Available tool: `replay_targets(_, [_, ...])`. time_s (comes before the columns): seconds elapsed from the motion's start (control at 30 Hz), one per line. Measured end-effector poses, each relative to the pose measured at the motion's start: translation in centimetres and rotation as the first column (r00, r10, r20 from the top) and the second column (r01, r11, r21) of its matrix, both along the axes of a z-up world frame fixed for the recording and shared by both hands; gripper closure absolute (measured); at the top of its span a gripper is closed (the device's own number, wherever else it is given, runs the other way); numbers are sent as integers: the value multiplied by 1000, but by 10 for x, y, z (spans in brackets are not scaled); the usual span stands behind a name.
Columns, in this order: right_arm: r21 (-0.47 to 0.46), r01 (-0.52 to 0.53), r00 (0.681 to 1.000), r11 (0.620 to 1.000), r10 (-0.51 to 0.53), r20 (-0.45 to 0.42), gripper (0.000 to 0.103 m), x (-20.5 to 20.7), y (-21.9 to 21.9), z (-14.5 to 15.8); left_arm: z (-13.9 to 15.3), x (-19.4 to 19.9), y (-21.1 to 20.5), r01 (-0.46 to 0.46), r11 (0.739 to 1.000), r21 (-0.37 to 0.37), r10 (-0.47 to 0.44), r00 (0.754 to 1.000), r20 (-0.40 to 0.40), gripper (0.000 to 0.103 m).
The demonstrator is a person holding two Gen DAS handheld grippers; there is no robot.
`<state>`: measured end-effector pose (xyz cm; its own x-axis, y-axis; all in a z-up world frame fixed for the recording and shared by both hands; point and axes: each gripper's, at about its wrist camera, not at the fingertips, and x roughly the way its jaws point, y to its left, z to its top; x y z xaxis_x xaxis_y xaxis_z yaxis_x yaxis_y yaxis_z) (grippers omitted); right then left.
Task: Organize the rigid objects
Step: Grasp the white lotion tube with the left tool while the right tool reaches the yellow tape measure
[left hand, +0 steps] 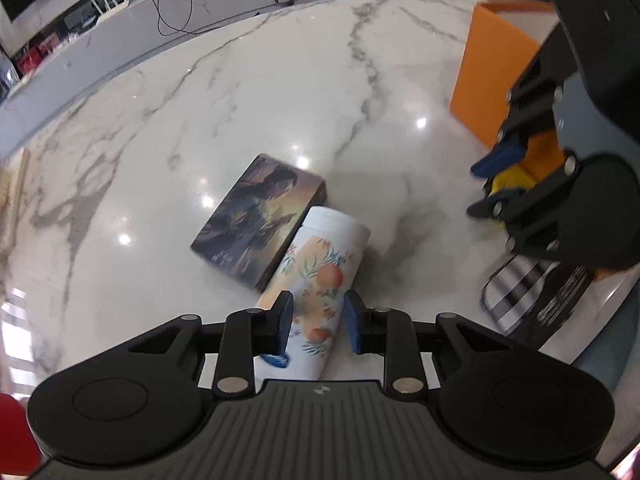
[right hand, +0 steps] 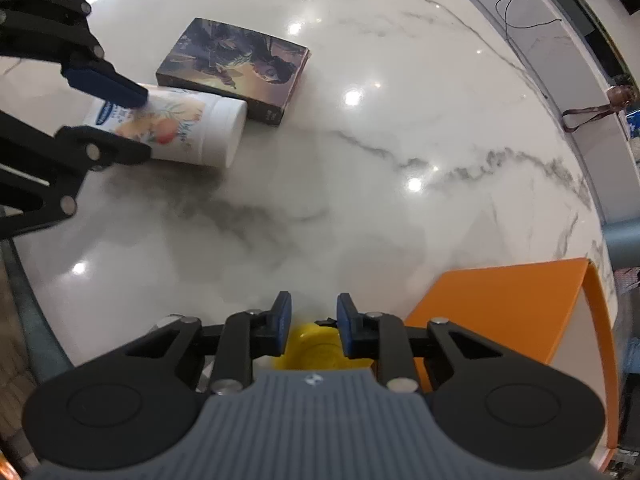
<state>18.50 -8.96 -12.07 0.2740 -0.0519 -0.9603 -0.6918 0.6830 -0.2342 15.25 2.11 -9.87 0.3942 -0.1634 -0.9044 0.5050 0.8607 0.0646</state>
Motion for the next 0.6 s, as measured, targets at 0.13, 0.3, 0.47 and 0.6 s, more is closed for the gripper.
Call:
replay_targets(0.13, [16,-44,999,999,44,-27,64,1,-4,10,4,1,-2,38,999,-16,-38,999,11,69])
replay_targets(0.3, [-39,-131,986,991,126,-111,58,0,-3,13,6,-7,-10,151,987,51,-154,986,60,58])
replay_targets(0.47, [-123,-199,965,972,173,-198,64,-4,0,7,-1,-1,-12,152,987,44,-154,987,49,58])
replay_targets(0.6, [-177,-189,960,966,144,-241,62,-2,3,1,-4,1,-13,139,989,46,-142,988,62,54])
